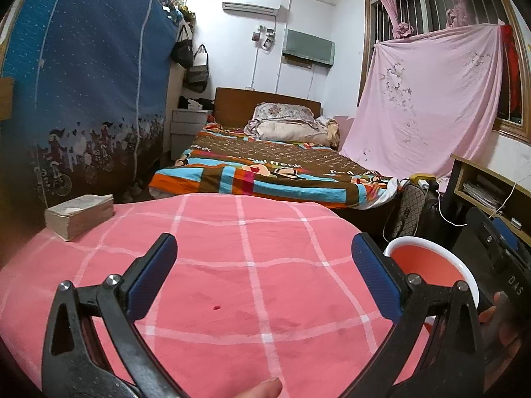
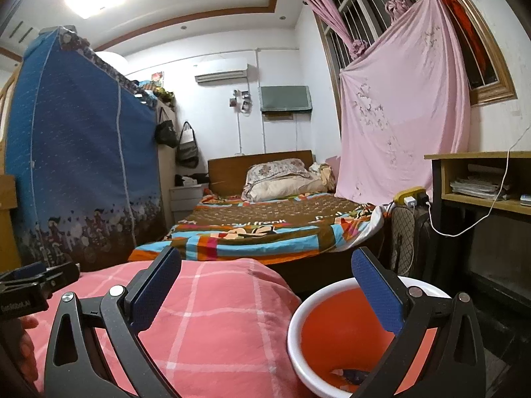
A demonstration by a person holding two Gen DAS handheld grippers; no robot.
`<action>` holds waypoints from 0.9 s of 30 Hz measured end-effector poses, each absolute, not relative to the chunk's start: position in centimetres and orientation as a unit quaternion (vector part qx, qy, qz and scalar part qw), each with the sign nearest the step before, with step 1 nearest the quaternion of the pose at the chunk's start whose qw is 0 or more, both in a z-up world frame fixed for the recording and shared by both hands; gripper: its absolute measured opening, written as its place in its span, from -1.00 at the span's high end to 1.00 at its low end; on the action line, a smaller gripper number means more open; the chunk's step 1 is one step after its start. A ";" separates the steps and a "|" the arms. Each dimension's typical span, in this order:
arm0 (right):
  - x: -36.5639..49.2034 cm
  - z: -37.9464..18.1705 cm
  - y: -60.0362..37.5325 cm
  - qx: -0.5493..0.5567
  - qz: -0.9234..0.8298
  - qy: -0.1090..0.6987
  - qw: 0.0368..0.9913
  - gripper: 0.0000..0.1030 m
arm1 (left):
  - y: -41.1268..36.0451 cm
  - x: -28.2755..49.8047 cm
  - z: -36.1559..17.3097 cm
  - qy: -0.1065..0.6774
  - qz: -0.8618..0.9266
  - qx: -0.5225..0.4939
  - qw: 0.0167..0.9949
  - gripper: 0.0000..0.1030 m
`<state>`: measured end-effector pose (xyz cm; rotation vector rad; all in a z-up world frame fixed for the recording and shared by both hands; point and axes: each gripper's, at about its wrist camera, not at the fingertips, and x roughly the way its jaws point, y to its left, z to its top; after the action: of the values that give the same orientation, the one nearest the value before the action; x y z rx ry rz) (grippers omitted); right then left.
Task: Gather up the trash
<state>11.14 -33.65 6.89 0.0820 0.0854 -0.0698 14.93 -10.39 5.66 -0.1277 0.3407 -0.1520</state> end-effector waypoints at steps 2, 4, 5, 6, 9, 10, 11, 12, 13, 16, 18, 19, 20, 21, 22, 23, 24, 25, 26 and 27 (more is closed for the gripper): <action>10.7 6.9 -33.2 0.039 -0.033 0.040 0.998 -1.00 | -10.2 14.5 5.7 0.166 -0.070 -0.062 0.982 -0.76; 10.4 7.0 -32.9 0.036 -0.032 0.038 0.998 -1.00 | -9.9 13.9 5.7 0.161 -0.063 -0.060 0.983 -0.76; 10.1 7.1 -32.6 0.034 -0.032 0.036 0.998 -1.00 | -9.7 13.7 5.8 0.159 -0.061 -0.060 0.984 -0.76; 9.8 7.1 -32.4 0.032 -0.032 0.032 0.998 -1.00 | -9.6 13.5 5.8 0.157 -0.058 -0.060 0.984 -0.76; 9.1 7.2 -31.9 0.030 -0.033 0.027 0.999 -1.00 | -9.1 12.9 5.9 0.153 -0.053 -0.058 0.985 -0.76; 8.8 7.1 -31.8 0.029 -0.033 0.026 0.999 -1.00 | -9.0 12.6 5.9 0.150 -0.051 -0.057 0.986 -0.76; 8.6 7.1 -31.6 0.029 -0.032 0.026 0.999 -1.00 | -8.9 12.5 5.9 0.148 -0.049 -0.056 0.986 -0.76; 8.5 7.1 -31.5 0.029 -0.032 0.026 0.999 -1.00 | -8.8 12.3 5.9 0.147 -0.048 -0.055 0.986 -0.76; 8.3 7.0 -31.4 0.028 -0.032 0.027 0.999 -1.00 | -8.6 12.1 6.0 0.144 -0.047 -0.055 0.987 -0.76; 7.8 6.9 -30.9 0.028 -0.032 0.029 0.999 -1.00 | -8.2 11.5 5.9 0.142 -0.044 -0.056 0.987 -0.76; 7.5 6.8 -30.7 0.027 -0.032 0.030 0.999 -1.00 | -7.9 11.1 5.9 0.140 -0.043 -0.056 0.988 -0.76; 7.3 6.7 -30.6 0.027 -0.032 0.030 0.999 -1.00 | -7.8 10.9 5.8 0.139 -0.042 -0.055 0.988 -0.76; 7.1 6.7 -30.6 0.027 -0.032 0.031 0.999 -1.00 | -7.7 10.7 5.8 0.138 -0.041 -0.055 0.988 -0.76; 6.9 6.7 -30.4 0.026 -0.032 0.031 0.999 -1.00 | -7.6 10.5 5.8 0.137 -0.041 -0.054 0.988 -0.76; 6.7 6.7 -30.3 0.025 -0.031 0.031 0.999 -1.00 | -7.4 10.2 5.7 0.136 -0.039 -0.053 0.988 -0.76; 6.6 6.7 -30.2 0.024 -0.031 0.031 0.999 -1.00 | -7.2 10.0 5.6 0.135 -0.038 -0.053 0.989 -0.76; 6.4 6.7 -30.1 0.023 -0.030 0.031 0.999 -1.00 | -7.0 9.7 5.6 0.134 -0.037 -0.053 0.989 -0.76; 6.2 6.6 -30.0 0.023 -0.030 0.030 0.999 -1.00 | -6.8 9.4 5.5 0.132 -0.036 -0.053 0.989 -0.76; 6.0 6.6 -29.9 0.022 -0.029 0.030 0.999 -1.00 | -6.7 9.2 5.5 0.131 -0.035 -0.052 0.989 -0.76; 5.7 6.6 -29.7 0.022 -0.027 0.029 0.999 -1.00 | -6.7 9.0 5.4 0.130 -0.035 -0.051 0.990 -0.77</action>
<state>5.74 -29.72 6.64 0.0431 0.0570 -0.0537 8.99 -6.68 5.42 -0.1029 0.2609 -0.0695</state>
